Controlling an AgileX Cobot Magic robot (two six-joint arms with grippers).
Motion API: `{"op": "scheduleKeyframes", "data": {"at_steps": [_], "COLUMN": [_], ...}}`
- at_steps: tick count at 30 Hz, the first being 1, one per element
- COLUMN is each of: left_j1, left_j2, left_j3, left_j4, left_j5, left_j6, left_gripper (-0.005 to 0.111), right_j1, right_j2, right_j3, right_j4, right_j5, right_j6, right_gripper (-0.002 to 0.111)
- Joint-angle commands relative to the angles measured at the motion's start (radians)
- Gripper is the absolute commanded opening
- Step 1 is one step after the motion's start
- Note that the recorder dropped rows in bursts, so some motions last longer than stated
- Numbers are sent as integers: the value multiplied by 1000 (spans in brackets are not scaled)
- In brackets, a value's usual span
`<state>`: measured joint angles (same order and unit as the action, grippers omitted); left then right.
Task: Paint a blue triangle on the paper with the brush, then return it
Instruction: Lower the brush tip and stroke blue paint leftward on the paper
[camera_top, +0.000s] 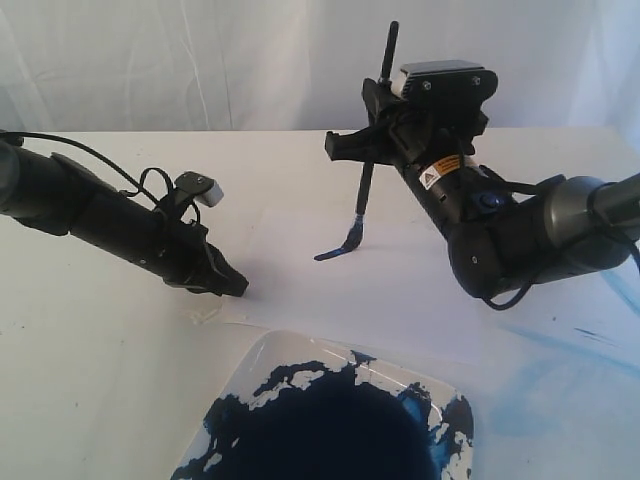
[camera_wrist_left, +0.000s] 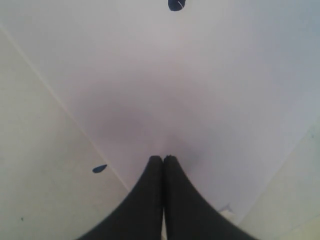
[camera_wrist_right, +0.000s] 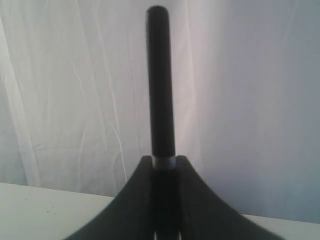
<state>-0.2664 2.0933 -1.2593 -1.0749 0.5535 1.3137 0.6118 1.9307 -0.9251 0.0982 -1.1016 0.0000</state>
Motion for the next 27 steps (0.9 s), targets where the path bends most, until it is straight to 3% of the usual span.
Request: {"op": "scheduleKeyframes", "data": {"at_steps": [1, 27], "left_j1": [-3, -3], "left_j2": [-6, -6], "left_j3": [8, 8], "left_j4": [-1, -1], "left_j5": [-6, -8], "left_j6": [2, 2], "left_gripper": [0, 0], "right_j1": [-4, -4], "right_j2": [1, -96], "right_j3": [-2, 15], "right_j4": [44, 88], "right_j5": [2, -16], "right_j6": [-69, -134], "right_gripper": [0, 0]}}
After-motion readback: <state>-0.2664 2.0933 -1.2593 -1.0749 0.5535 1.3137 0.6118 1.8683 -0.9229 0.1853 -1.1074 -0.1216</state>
